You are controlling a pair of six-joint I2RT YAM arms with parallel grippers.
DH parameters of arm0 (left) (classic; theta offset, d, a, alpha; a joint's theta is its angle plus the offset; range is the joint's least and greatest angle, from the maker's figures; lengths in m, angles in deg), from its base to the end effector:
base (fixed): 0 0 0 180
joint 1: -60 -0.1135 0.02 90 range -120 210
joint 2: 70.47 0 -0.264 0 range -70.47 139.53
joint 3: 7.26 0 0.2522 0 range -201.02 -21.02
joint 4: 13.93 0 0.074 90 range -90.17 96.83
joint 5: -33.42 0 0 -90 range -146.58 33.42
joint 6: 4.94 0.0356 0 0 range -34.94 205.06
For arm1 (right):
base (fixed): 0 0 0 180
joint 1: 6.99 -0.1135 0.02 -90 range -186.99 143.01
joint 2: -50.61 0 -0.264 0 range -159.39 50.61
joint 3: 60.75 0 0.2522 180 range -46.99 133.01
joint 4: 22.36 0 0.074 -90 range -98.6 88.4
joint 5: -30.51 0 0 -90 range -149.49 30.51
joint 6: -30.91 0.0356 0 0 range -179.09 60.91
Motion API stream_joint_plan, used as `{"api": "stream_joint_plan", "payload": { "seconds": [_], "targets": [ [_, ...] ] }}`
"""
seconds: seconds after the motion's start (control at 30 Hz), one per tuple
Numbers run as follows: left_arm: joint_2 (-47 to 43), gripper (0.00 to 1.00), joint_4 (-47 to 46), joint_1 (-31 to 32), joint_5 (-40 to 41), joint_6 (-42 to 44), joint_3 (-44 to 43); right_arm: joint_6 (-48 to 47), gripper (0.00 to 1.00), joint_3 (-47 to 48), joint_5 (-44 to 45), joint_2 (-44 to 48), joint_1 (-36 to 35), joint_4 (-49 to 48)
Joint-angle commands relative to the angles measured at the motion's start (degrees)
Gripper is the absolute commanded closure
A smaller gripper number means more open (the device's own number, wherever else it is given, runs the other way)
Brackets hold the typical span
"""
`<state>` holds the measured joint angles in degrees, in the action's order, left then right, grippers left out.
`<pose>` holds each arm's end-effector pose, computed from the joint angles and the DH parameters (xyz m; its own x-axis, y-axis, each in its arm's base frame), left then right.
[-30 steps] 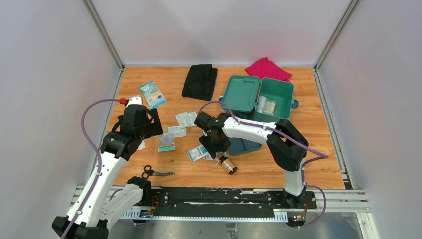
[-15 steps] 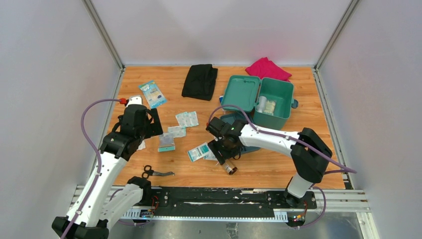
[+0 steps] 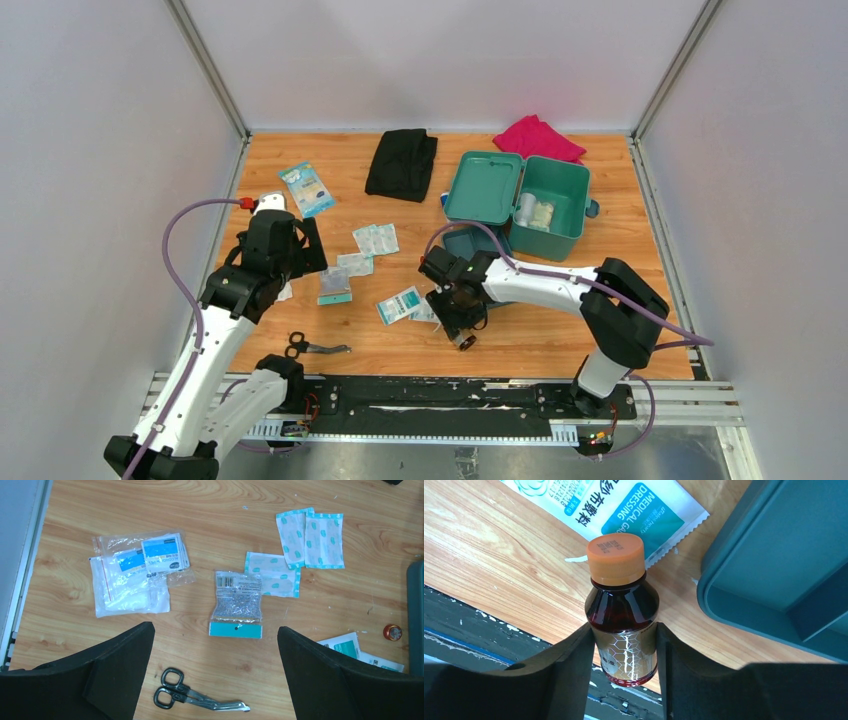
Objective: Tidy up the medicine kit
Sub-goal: Pick up the pill bottle at the center of the board.
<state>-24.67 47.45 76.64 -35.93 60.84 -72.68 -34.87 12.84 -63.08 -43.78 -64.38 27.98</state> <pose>0.1507 -0.0319 0.3160 -0.5885 -0.2248 -0.7766 -0.2473 0.9646 -0.0918 0.1659 0.2635 0.1835 -0.8145 -0.5133 -0.2705 -0.5674 0.8020 0.1867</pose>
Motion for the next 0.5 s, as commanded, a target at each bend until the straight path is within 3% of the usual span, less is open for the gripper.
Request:
{"api": "stream_joint_plan", "payload": {
  "seconds": [0.0, 0.13, 0.3, 0.47],
  "targets": [
    [-0.6, 0.0, -1.2, 0.3, 0.1, -0.1, 0.9, 0.8, 0.55, 0.2, 0.1, -0.4, -0.8, 0.0],
    [-0.7, 0.0, -1.2, 0.3, -0.2, -0.1, 0.9, 0.6, 0.65, 3.8, 2.1, 1.3, -0.9, 5.7],
    [-0.6, 0.0, -1.4, 0.3, -0.5, 0.0, 0.9, 0.0, 0.68, 8.5, 3.2, 8.3, 0.2, 10.8],
    [-1.1, 0.0, -1.6, 0.3, -1.0, 0.2, 0.9, -0.8, 0.72, 15.1, 8.8, 15.4, 7.9, 14.3]
  ]
}}
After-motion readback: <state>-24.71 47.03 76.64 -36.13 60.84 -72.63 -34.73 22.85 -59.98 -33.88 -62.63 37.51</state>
